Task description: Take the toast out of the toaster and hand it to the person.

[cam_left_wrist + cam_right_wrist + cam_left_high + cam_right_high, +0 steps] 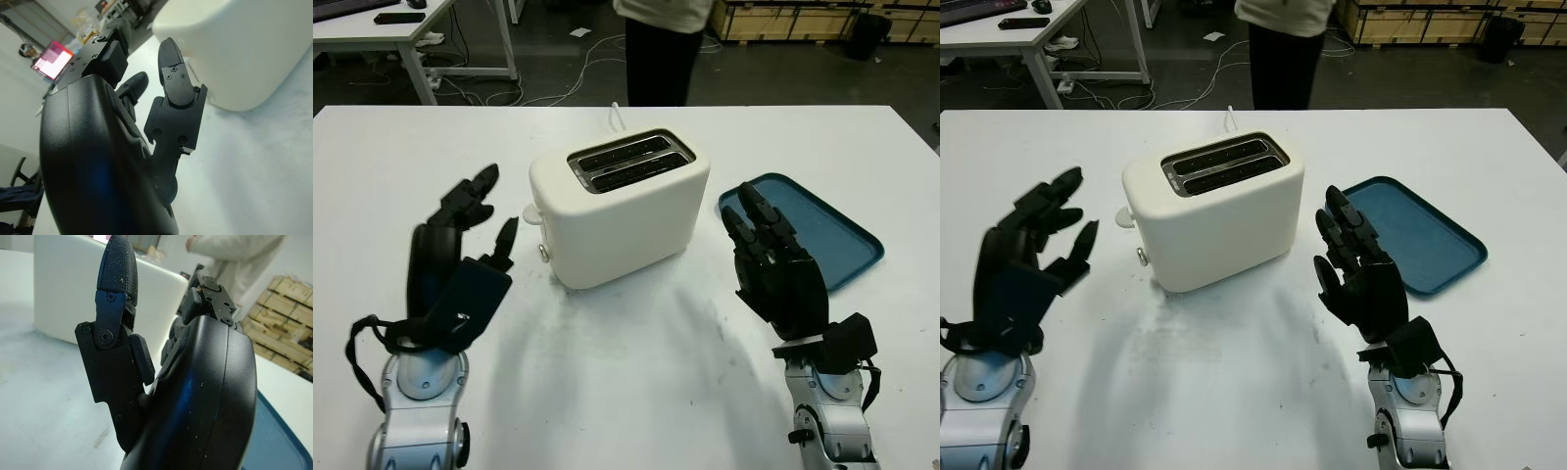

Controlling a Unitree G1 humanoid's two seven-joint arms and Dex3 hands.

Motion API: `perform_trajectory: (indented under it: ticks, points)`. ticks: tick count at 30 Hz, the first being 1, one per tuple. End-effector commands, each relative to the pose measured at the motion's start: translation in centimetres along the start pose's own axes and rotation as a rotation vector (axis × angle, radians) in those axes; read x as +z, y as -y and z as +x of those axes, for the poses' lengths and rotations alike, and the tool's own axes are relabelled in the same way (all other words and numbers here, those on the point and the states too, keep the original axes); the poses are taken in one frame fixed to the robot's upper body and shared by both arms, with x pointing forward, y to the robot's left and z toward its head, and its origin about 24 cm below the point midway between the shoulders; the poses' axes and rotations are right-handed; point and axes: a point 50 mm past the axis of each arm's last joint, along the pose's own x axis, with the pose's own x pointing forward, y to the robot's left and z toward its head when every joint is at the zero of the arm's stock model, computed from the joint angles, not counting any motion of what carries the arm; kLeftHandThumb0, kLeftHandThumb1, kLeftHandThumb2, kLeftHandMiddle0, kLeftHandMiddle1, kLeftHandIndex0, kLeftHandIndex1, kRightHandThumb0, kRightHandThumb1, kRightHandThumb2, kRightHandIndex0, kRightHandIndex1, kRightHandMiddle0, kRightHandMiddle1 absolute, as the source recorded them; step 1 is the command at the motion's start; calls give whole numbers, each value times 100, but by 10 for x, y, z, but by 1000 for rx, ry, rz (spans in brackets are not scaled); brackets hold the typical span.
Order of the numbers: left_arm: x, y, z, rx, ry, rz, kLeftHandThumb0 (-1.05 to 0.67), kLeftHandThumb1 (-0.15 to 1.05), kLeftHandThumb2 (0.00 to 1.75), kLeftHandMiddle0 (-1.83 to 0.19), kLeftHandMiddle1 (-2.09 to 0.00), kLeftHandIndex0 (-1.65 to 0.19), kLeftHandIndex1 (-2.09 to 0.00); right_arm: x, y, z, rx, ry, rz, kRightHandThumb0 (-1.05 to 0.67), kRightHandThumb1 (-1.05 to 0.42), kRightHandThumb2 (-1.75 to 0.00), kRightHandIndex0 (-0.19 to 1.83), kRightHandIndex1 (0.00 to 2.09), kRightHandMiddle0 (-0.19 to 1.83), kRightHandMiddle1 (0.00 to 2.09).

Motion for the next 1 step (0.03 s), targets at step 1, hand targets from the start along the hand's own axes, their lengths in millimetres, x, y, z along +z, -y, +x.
perform_trajectory:
  ticks: [1]
  points:
    - [0, 1, 0, 10, 5, 14, -35, 92, 67, 0, -96, -39, 0, 4, -1, 4, -2, 13, -9, -81, -92, -51, 10, 2, 11, 0]
